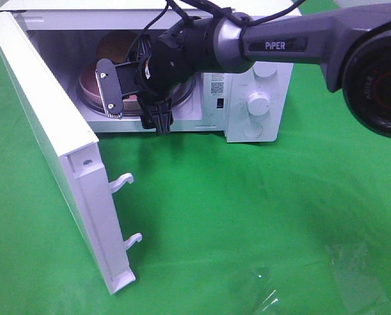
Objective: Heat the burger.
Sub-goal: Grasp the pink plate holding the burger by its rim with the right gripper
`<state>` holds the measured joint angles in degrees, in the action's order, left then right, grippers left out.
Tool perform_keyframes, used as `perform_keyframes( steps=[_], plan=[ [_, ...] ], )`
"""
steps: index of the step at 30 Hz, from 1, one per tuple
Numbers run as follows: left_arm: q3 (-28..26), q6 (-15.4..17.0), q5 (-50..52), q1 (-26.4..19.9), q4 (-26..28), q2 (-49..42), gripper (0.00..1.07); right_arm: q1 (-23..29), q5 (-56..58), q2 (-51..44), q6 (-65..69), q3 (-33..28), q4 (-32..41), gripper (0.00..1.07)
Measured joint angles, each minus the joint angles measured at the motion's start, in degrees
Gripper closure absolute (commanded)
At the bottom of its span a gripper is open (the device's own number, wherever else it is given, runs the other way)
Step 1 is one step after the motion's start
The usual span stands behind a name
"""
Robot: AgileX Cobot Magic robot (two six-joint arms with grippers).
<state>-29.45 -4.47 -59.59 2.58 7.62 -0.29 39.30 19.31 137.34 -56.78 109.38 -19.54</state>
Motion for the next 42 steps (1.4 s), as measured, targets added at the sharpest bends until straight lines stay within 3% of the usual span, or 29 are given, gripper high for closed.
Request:
perform_keyframes(
  steps=[3,8,10,11,12,13,14,15,19,26,42],
  plan=[
    [0.0,0.0,0.0,0.0,-0.1,0.0,0.06,0.0,0.1,0.4,0.0,0.5,0.1,0.25],
    [0.0,0.0,0.0,0.0,-0.6,0.0,0.06,0.0,-0.1,2.1,0.1,2.5,1.2,0.38],
    [0.0,0.0,0.0,0.0,-1.0,0.0,0.06,0.0,-1.0,2.6,0.1,2.6,1.5,0.49],
    [0.0,0.0,0.0,0.0,-1.0,0.0,0.06,0.0,-1.0,2.6,0.1,2.6,1.5,0.49],
    [0.0,0.0,0.0,0.0,-1.0,0.0,0.06,0.0,-1.0,2.8,0.1,2.6,1.8,0.58],
    [0.0,0.0,0.0,0.0,-1.0,0.0,0.06,0.0,-1.0,2.8,0.1,2.6,1.8,0.58],
    [0.0,0.0,0.0,0.0,-1.1,0.0,0.06,0.0,-0.6,2.8,0.2,2.6,2.9,0.67],
    [0.0,0.0,0.0,0.0,-1.1,0.0,0.06,0.0,-0.6,2.8,0.2,2.6,2.9,0.67],
    [0.0,0.0,0.0,0.0,-1.3,0.0,0.06,0.3,-0.1,3.3,0.3,2.6,4.8,0.86],
    [0.0,0.0,0.0,0.0,-1.3,0.0,0.06,1.3,-0.1,3.5,0.8,2.5,5.5,1.07],
    [0.0,0.0,0.0,0.0,-1.3,0.0,0.06,1.5,0.2,3.5,0.6,2.4,5.7,1.07]
  ],
)
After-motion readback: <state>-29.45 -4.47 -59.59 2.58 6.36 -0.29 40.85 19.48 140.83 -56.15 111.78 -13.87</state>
